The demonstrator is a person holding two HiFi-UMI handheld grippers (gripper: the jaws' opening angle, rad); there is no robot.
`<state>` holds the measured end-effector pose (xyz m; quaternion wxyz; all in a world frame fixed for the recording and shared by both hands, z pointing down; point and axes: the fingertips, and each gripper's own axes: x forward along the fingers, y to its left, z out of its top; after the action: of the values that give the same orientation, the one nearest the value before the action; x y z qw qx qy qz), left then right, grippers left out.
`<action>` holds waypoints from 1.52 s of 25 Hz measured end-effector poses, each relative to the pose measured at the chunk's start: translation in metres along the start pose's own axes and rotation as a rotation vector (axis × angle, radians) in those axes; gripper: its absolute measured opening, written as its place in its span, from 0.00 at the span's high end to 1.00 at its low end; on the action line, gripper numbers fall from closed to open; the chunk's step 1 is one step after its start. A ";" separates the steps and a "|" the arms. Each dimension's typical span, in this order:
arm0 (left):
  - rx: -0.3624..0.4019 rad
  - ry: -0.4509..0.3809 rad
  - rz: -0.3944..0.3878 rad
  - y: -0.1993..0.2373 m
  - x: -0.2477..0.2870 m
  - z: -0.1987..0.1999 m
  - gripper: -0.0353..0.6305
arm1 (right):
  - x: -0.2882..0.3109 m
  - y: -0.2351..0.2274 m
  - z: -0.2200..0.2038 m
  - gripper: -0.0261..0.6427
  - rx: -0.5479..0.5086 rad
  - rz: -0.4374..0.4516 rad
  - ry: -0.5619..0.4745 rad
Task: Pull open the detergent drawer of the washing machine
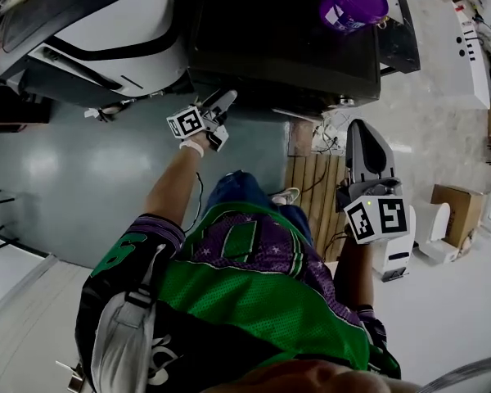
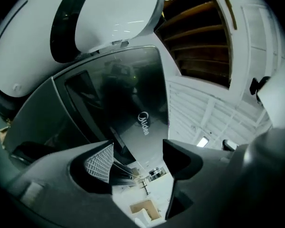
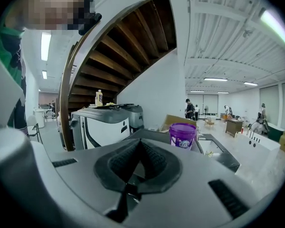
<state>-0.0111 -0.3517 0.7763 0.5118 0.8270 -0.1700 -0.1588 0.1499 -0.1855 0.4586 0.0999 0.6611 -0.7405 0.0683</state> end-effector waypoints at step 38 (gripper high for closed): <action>-0.206 -0.259 -0.196 -0.003 0.014 0.029 0.45 | -0.027 -0.009 -0.037 0.96 0.060 -0.058 0.061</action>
<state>-0.0111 -0.3795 0.7601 0.5497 0.7555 -0.1359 -0.3295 0.1643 -0.1521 0.4879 0.1047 0.6825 -0.7152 0.1077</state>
